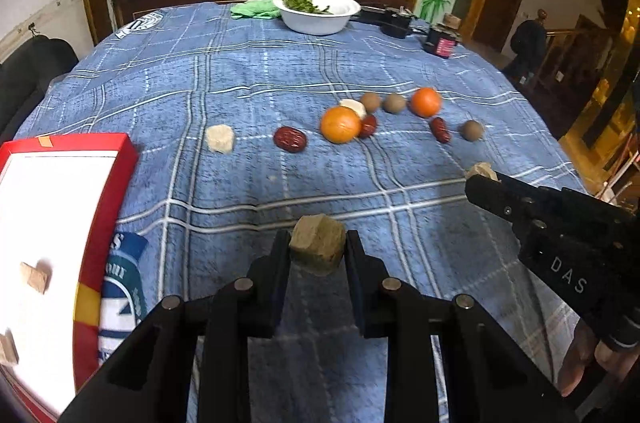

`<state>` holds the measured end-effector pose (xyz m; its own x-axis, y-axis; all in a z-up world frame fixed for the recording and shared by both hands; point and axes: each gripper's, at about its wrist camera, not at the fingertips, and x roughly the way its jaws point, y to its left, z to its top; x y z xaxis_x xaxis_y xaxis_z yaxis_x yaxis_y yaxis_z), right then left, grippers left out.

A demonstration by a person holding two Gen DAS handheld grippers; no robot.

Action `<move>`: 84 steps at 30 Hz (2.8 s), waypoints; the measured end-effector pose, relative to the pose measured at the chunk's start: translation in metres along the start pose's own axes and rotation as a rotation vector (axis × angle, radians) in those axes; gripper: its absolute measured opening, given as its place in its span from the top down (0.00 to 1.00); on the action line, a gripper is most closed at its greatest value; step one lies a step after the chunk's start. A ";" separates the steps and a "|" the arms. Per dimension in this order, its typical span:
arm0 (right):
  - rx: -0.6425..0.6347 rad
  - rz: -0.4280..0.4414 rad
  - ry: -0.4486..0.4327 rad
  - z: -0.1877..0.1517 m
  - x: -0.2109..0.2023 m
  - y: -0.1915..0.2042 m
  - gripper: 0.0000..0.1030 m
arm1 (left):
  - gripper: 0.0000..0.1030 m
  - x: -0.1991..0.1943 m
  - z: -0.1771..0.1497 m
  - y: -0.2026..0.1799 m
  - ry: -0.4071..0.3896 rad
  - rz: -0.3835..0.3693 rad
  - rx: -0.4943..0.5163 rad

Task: Organize fruits
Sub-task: 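Carry both held cubes toward the red-rimmed white tray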

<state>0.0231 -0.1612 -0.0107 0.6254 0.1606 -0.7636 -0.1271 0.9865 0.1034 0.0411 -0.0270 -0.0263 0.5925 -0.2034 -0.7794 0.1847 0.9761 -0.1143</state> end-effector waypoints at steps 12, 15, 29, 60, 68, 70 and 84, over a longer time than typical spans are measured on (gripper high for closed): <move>0.065 0.077 -0.109 -0.030 -0.039 -0.004 0.86 | 0.75 -0.043 -0.031 0.012 -0.059 0.022 -0.060; 0.060 0.080 -0.125 -0.037 -0.040 0.001 0.86 | 0.75 -0.048 -0.036 0.017 -0.069 0.019 -0.074; 0.033 0.105 -0.148 -0.045 -0.052 0.021 0.86 | 0.75 -0.056 -0.047 0.032 -0.078 0.043 -0.117; -0.145 0.287 -0.129 -0.026 -0.044 0.116 0.85 | 0.75 -0.094 -0.051 0.105 -0.131 0.212 -0.260; -0.243 0.413 -0.120 -0.014 -0.036 0.174 0.85 | 0.75 -0.122 -0.060 0.150 -0.180 0.322 -0.368; -0.272 0.436 -0.109 -0.011 -0.031 0.189 0.85 | 0.75 -0.128 -0.059 0.160 -0.193 0.341 -0.389; -0.368 0.512 -0.084 -0.007 -0.024 0.250 0.85 | 0.75 -0.150 -0.072 0.200 -0.208 0.415 -0.472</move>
<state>-0.0291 0.0814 0.0286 0.4717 0.6260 -0.6210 -0.6729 0.7106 0.2053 -0.0671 0.2038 0.0230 0.6883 0.2320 -0.6873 -0.4268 0.8957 -0.1251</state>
